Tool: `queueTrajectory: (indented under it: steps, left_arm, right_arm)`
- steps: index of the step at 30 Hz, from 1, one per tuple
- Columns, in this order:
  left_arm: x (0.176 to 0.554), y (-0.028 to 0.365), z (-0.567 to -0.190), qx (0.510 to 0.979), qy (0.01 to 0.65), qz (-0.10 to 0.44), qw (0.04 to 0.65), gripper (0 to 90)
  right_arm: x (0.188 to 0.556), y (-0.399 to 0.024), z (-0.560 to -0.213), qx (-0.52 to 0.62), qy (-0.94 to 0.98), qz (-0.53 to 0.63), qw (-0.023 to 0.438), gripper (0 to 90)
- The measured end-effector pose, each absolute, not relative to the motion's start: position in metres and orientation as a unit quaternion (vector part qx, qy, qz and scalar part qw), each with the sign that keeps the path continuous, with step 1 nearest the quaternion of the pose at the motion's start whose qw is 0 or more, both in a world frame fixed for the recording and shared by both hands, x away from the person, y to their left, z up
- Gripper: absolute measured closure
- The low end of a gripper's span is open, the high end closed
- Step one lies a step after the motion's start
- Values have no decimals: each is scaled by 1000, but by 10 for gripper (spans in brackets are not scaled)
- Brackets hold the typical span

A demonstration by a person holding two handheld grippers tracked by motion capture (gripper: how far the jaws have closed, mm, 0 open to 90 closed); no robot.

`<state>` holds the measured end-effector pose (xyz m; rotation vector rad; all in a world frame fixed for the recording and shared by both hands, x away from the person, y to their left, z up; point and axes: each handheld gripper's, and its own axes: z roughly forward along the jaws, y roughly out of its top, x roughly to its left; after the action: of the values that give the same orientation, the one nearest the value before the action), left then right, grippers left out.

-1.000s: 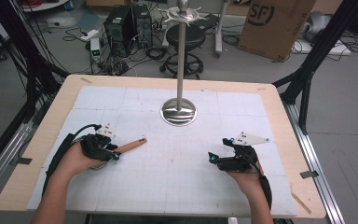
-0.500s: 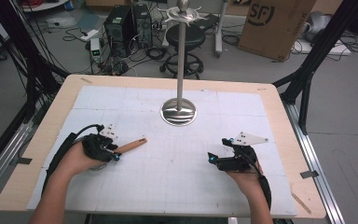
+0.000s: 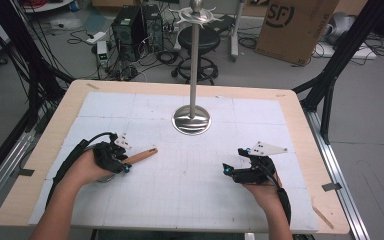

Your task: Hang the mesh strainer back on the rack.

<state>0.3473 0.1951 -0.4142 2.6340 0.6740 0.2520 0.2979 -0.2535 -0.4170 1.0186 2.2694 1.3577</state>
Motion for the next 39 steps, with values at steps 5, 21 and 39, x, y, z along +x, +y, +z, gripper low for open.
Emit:
queueTrajectory:
  steps: [5,21,39]
  left_arm:
    - [350,196,-414,948,235,68,205,648]
    - [352,197,-415,947,239,59,207,673]
    - [333,210,-416,929,231,107,270,687]
  right_arm:
    - [298,-254,-417,356,791,474,153,160]
    - [298,-251,-418,355,794,470,152,160]
    - [299,-252,-419,357,792,472,151,160]
